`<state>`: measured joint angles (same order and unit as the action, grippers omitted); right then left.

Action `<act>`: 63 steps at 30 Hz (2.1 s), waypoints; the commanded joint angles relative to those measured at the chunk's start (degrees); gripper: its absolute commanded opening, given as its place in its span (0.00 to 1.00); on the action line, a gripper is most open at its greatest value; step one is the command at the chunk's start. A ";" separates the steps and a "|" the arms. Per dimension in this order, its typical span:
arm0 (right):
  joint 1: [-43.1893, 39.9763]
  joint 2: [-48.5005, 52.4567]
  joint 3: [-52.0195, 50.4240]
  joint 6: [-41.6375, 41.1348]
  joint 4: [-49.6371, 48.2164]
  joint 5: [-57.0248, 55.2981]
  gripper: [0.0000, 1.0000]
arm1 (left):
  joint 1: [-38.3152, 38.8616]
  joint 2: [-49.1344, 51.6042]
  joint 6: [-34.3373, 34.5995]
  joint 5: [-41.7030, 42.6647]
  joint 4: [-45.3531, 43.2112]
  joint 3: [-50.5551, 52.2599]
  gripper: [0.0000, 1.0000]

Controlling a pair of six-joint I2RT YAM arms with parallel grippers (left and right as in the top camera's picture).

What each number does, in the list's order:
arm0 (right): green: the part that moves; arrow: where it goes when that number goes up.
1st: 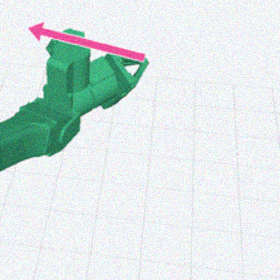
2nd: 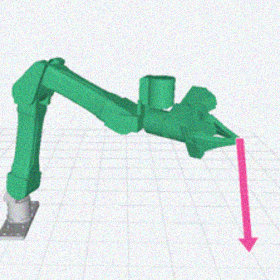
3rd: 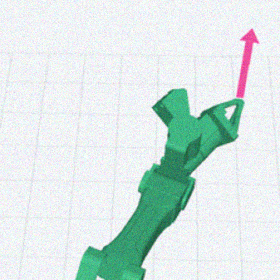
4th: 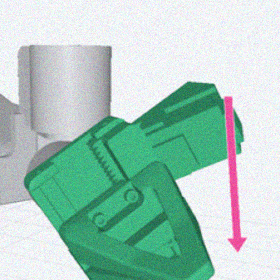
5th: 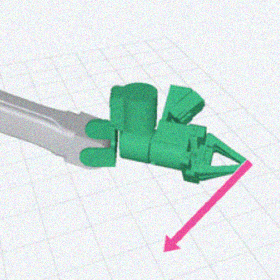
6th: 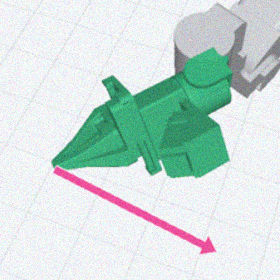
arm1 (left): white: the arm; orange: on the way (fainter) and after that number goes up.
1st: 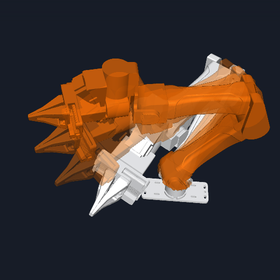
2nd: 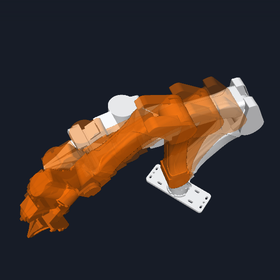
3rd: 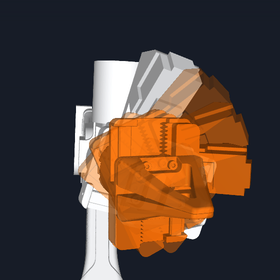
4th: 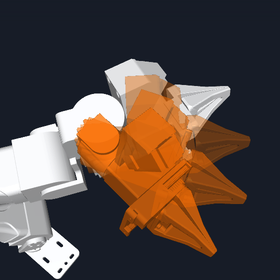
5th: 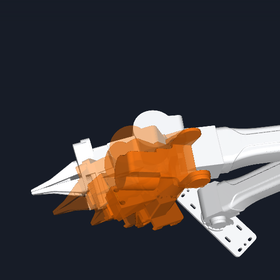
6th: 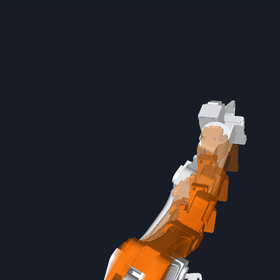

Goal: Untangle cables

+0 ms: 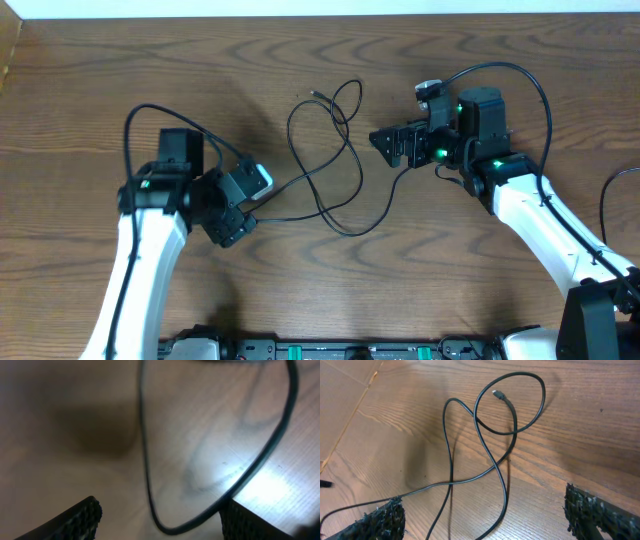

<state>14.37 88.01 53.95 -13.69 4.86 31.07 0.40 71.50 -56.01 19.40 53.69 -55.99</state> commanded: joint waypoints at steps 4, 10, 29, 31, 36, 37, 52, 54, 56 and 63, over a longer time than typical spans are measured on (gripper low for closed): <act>1.40 -0.55 0.52 -1.79 0.59 -1.25 0.99 | -0.35 -5.40 12.41 -4.76 -10.60 -1.70 0.88; 5.35 -0.11 0.52 -5.70 2.95 -6.47 0.95 | -2.08 -7.04 29.42 -11.54 -21.62 -1.70 0.99; 19.19 6.25 0.52 -25.70 9.97 -20.13 0.91 | -12.24 -5.27 47.23 -11.54 -26.36 -1.62 1.00; 20.13 8.76 0.52 -26.40 9.49 -19.67 0.94 | -12.24 -4.98 47.67 -11.54 -26.36 -1.62 0.99; 21.62 12.04 0.52 -28.74 6.08 -15.61 0.99 | -12.24 -4.28 47.82 -11.52 -26.36 -1.62 1.00; 22.03 12.55 0.52 -28.98 4.98 -15.37 0.99 | -12.24 -4.13 47.82 -11.52 -26.34 -1.62 1.00; 27.91 24.68 0.52 -34.75 -13.75 -14.84 0.99 | -12.24 -2.43 47.78 -11.52 -25.88 -1.57 1.00; 28.11 25.55 0.55 -34.73 -14.64 -15.10 0.99 | -12.24 -2.32 47.78 -11.52 -25.88 -1.57 1.00; 28.13 26.05 0.55 -34.58 -14.71 -15.58 0.99 | -12.24 -2.25 47.78 -11.52 -25.88 -1.57 1.00; 28.94 27.45 0.52 -32.50 -13.94 -15.45 0.75 | -12.24 -2.25 47.78 -11.52 -25.49 -1.57 1.00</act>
<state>42.19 111.63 55.81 -46.11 -11.16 16.08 -11.57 68.90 -8.78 8.40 28.01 -56.34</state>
